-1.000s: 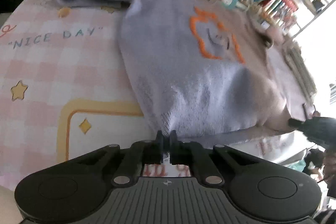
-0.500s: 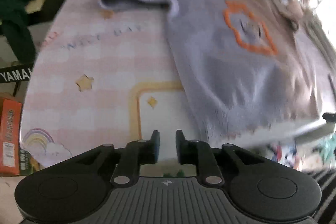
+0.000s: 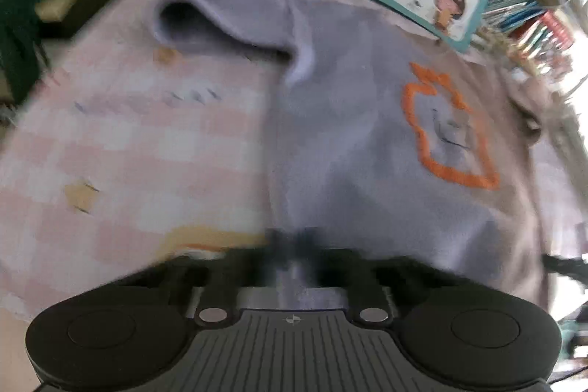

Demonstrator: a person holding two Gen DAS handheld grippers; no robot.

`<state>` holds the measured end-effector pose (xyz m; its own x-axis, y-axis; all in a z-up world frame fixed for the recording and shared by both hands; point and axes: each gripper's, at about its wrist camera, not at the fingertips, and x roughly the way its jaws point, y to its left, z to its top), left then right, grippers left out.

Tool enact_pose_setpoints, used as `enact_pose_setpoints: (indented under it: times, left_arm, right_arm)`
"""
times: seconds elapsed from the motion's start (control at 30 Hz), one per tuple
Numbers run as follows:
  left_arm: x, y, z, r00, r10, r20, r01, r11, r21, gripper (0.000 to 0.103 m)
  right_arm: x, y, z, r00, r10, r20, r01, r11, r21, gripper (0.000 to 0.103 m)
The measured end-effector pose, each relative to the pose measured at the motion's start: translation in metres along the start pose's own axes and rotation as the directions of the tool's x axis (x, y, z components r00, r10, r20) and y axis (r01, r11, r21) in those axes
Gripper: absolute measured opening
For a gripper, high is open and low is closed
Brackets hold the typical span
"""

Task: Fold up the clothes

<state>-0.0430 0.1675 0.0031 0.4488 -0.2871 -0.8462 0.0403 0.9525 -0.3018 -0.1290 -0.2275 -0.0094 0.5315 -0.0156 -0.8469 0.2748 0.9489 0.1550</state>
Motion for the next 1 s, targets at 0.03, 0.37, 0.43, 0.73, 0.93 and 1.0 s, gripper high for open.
enact_pose_setpoints:
  times: [0.03, 0.37, 0.43, 0.73, 0.93, 1.0]
  left_arm:
    - [0.002, 0.003, 0.001, 1.0, -0.027, -0.002, 0.027, 0.999, -0.02, 0.004]
    - [-0.012, -0.001, 0.01, 0.998, 0.036, 0.054, -0.04, 0.997, 0.065, 0.003]
    - [-0.012, -0.013, 0.0, 0.999, 0.016, 0.033, -0.019, 0.994, 0.11, 0.004]
    - [-0.01, -0.001, -0.011, 0.999, 0.012, 0.03, -0.012, 1.0, 0.005, 0.004]
    - [-0.012, 0.008, -0.01, 1.0, -0.01, 0.023, 0.01, 1.0, -0.011, 0.004]
    - [-0.011, 0.003, -0.013, 1.0, -0.001, 0.031, 0.001, 1.0, 0.007, 0.004]
  right_arm:
    - [-0.004, 0.002, -0.001, 0.999, 0.044, 0.004, -0.044, 0.999, -0.011, 0.012]
    - [-0.032, 0.023, 0.001, 0.992, 0.033, 0.12, -0.011, 0.984, -0.18, 0.011]
    - [-0.031, 0.01, 0.003, 0.991, -0.015, 0.134, 0.034, 0.99, -0.139, 0.011]
    - [-0.016, 0.0, -0.01, 0.999, -0.034, 0.032, 0.037, 0.993, -0.112, 0.012]
    - [-0.019, 0.0, -0.015, 0.998, -0.055, 0.036, 0.059, 0.989, -0.134, 0.007]
    - [-0.019, -0.008, -0.011, 0.991, -0.126, 0.052, 0.131, 0.986, -0.106, 0.003]
